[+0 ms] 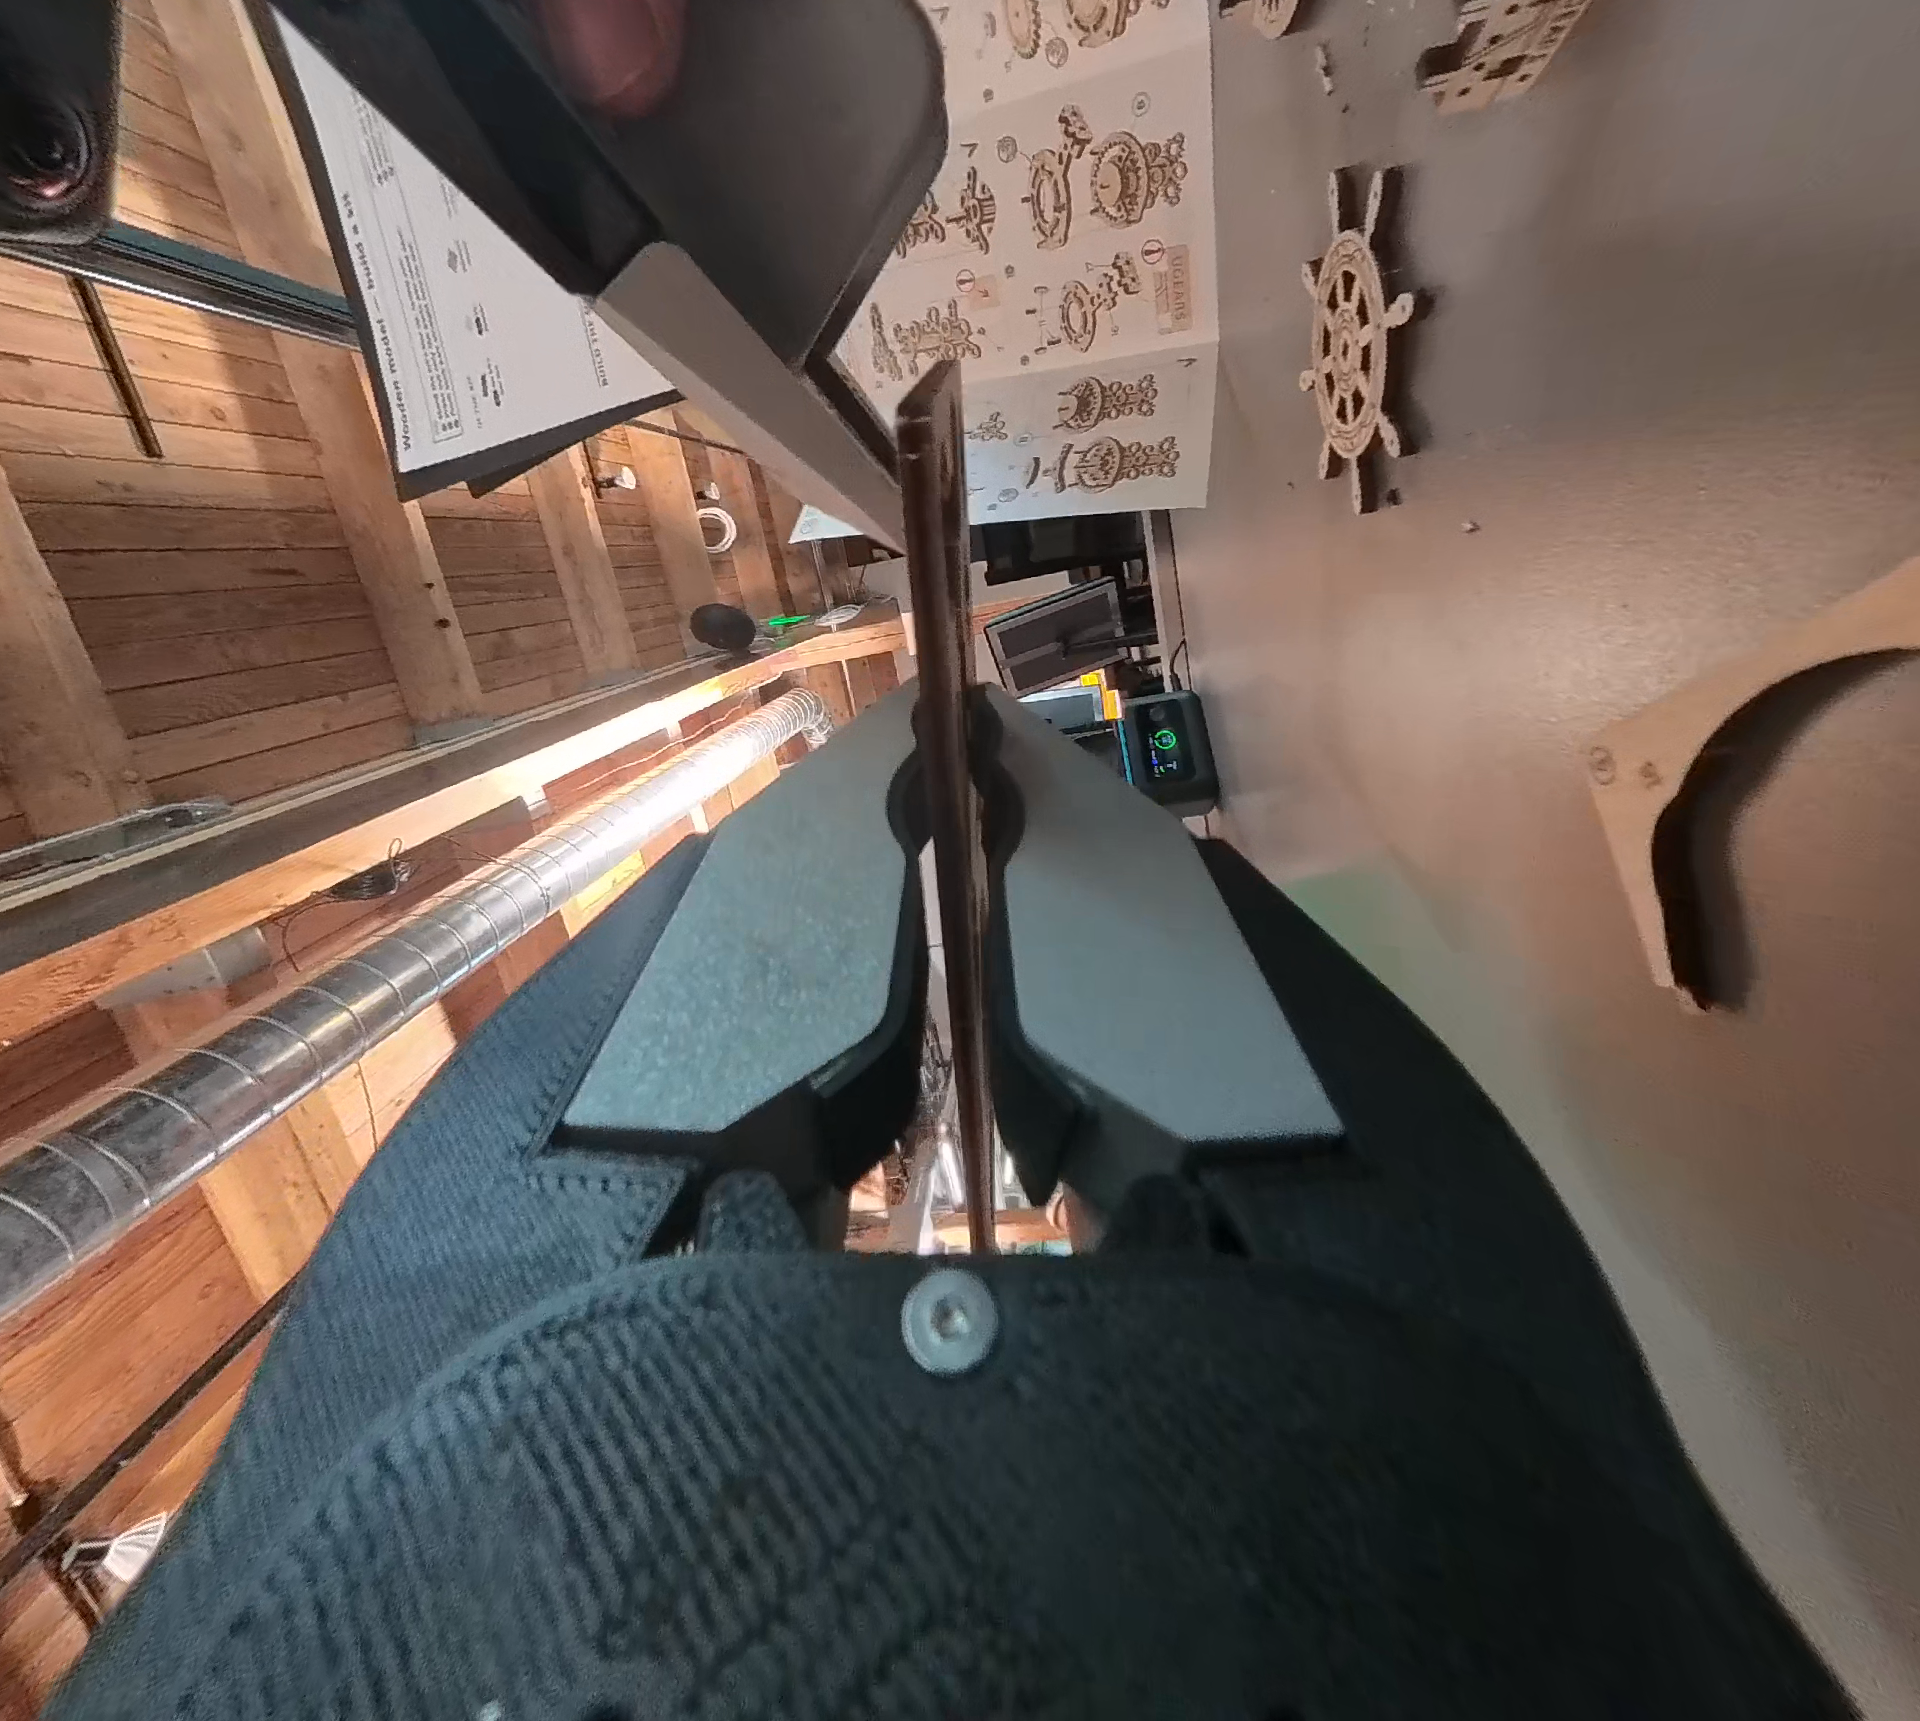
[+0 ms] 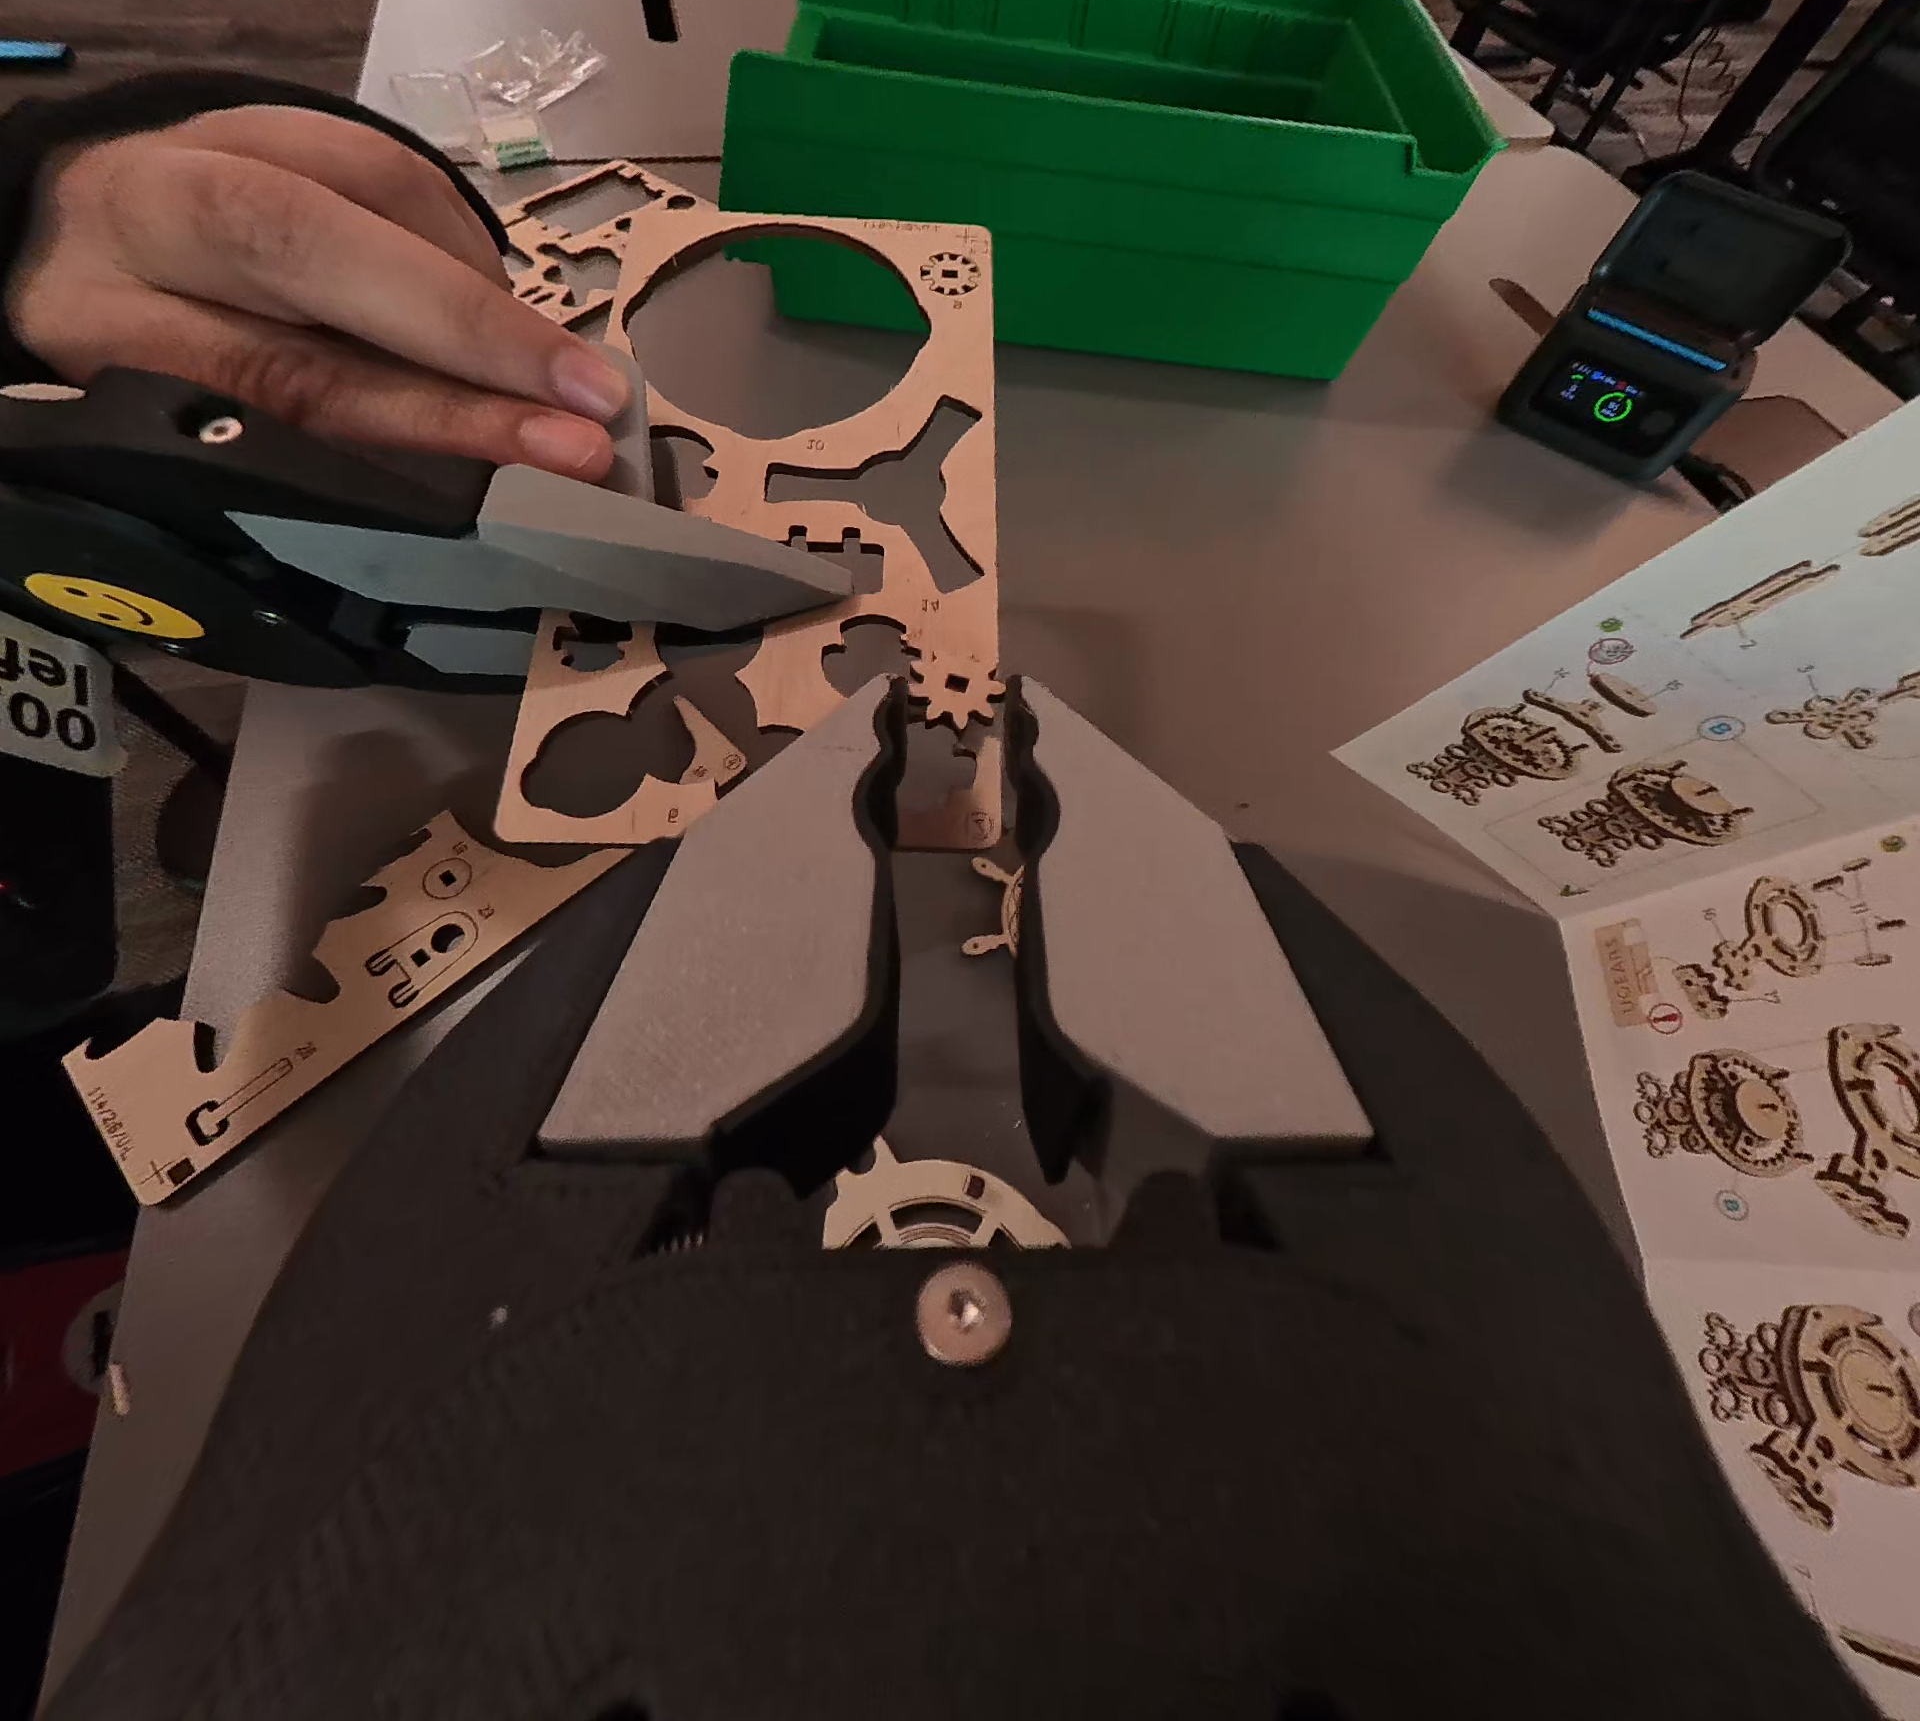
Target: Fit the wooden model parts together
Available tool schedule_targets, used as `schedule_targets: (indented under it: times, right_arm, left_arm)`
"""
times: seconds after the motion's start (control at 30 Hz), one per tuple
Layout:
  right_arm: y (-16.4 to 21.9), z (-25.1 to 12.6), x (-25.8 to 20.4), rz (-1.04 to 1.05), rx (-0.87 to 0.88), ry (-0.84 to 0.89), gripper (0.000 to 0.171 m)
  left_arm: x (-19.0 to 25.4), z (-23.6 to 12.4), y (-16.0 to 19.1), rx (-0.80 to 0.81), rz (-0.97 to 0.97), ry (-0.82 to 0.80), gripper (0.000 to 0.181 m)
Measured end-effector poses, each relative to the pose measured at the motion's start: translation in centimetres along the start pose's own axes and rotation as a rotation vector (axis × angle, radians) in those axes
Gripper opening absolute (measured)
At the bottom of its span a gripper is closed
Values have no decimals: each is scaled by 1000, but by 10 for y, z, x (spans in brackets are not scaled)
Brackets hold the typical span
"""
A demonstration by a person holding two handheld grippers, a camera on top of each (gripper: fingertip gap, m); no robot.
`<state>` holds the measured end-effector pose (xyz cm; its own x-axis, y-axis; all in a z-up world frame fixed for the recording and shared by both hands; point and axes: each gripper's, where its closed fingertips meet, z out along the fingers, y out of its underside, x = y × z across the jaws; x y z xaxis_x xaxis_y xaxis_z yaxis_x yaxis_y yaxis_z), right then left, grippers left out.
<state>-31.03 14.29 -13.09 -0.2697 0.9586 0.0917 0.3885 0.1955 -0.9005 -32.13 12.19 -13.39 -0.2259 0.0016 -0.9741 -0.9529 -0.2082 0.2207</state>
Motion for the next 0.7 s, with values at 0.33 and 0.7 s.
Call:
schedule_targets:
  times: [0.33,0.7]
  right_arm:
    - [21,-47,7,51,-31,-41,15]
    - [47,-112,-4,89,-50,-108,15]
  left_arm:
    - [44,22,53,-193,-331,313,0]
    - [87,48,56,-304,-650,564,53]
